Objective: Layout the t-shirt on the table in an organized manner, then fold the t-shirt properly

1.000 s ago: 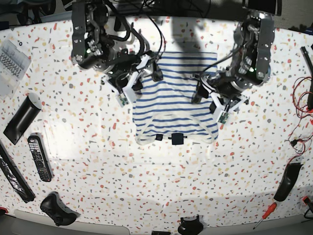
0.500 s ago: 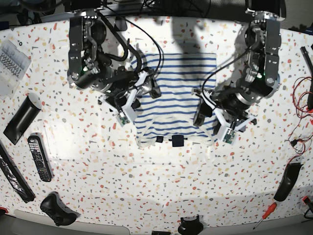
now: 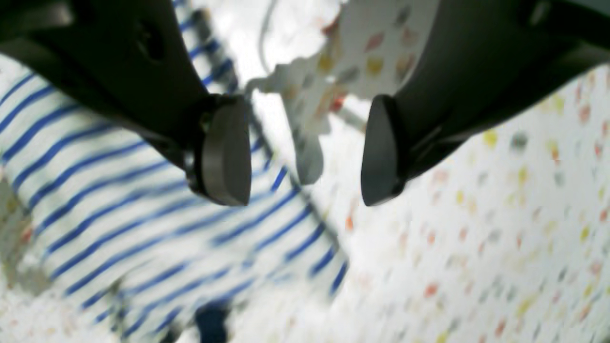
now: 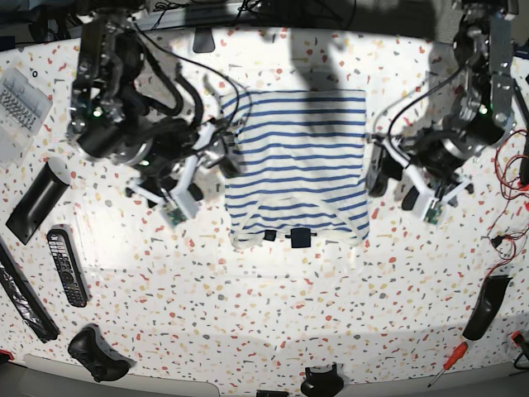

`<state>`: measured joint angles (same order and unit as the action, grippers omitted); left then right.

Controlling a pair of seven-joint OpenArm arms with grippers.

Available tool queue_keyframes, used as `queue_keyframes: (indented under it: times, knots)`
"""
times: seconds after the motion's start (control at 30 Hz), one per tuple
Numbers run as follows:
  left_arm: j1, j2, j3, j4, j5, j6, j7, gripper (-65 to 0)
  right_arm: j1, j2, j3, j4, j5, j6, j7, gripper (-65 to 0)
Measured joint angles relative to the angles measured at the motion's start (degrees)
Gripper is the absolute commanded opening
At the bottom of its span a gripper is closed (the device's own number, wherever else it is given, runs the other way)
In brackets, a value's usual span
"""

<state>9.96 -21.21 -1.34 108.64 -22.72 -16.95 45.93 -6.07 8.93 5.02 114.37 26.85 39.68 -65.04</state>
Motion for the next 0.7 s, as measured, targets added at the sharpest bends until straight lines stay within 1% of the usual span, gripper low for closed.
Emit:
queue_keyframes:
  times: [0.1,0.2,0.3,0.37,0.6,0.7]
  knots:
    - [3.6,-1.5,-3.3,0.0,0.3,-0.5,-0.2,-31.5,-1.9,1.4,4.5,2.0,3.8,0.0,-0.5,-24.6]
    - [7.6,-1.5,-6.5,0.7,0.0,-3.0,-0.3,-31.5,-5.7,2.9,9.5,3.3,5.7,0.0,-0.7,-24.6]
    - [12.3,-1.3,-9.0,3.6,-1.5,-6.0,-0.1,-31.5,-10.4,4.7,14.1,4.8,7.4,0.0,-0.9,-24.6]
    - [15.5,-1.4,-10.6,5.8,-1.5,-7.2,0.2,-31.5,-13.9,5.8,16.9,6.1,7.4,0.0,-0.8,-24.6]
    - [26.6,-1.5,-16.6,12.7,-1.5,-7.3,0.7,-31.5,-28.7,10.0,24.6,12.1,7.7,0.1,-0.9,-24.6]
    - [31.0,-1.5,-18.5,14.0,-1.5,-7.3,0.5,-31.5,-34.7,11.0,27.0,14.9,7.7,0.1,-0.9,-24.6]
